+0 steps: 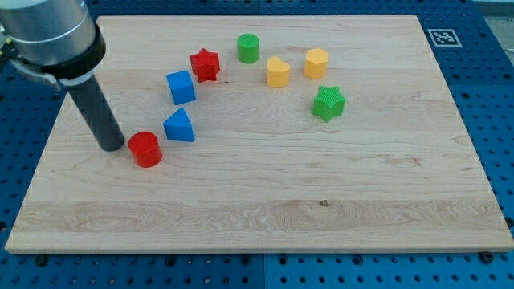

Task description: Slide red circle towards center

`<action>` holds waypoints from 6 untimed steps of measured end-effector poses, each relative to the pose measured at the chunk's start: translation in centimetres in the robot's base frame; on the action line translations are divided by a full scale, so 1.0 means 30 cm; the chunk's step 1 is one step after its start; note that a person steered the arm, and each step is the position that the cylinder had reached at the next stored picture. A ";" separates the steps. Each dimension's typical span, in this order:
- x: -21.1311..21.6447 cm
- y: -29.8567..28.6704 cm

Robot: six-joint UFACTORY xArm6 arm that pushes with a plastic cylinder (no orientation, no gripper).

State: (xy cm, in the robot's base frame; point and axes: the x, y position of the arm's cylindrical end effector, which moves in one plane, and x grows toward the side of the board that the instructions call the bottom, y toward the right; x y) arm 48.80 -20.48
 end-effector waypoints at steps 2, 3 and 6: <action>0.011 0.065; 0.014 0.162; 0.146 0.457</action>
